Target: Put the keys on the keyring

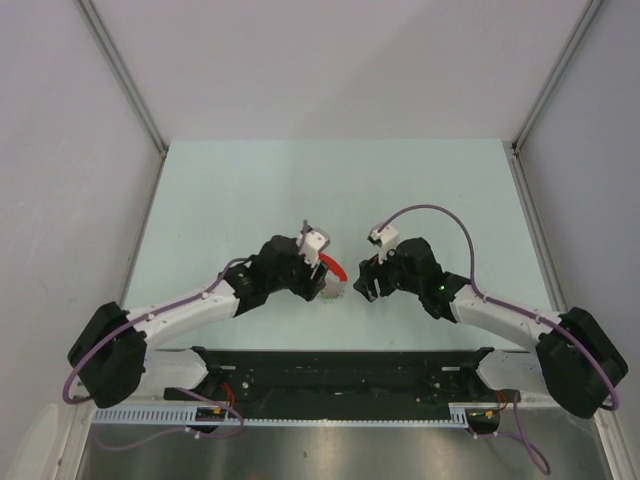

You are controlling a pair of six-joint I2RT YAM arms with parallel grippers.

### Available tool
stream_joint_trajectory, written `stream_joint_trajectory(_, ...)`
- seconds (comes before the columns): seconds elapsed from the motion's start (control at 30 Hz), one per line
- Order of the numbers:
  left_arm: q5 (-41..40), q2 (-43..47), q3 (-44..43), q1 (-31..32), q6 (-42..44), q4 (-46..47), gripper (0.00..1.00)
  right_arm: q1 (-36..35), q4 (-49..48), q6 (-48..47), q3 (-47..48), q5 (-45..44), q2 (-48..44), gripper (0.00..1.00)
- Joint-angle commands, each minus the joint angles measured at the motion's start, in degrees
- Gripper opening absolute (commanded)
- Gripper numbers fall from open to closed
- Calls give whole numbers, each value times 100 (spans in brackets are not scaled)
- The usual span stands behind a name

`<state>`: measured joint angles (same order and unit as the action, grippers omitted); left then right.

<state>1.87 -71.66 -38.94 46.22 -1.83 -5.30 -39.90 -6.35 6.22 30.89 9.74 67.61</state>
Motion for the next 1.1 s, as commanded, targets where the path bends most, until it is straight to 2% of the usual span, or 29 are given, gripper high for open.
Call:
stream_joint_trajectory(0.0, 261, 389, 457, -508, -1074, 495, 68, -35, -428, -138, 434, 318, 568, 69)
stream_joint_trajectory(0.2, 463, 171, 712, -561, -1390, 732, 66, -176, -525, -209, 751, 389, 1263, 61)
stream_joint_trajectory(0.4, 613, -269, 756, -675, -1584, 811, 54, -211, -455, -200, 839, 240, 1254, 59)
stream_joint_trajectory(0.5, 674, -445, 730, -693, -1567, 846, 44, -211, -411, -165, 839, 143, 1237, 58)
stream_joint_trajectory(0.7, 946, -797, 607, -693, -1470, 925, 33, -220, -473, -138, 857, 107, 1298, 58)
stream_joint_trajectory(1.07, 1237, -1271, 422, -693, -1373, 1057, 25, -202, -429, -147, 892, 99, 1395, 59)
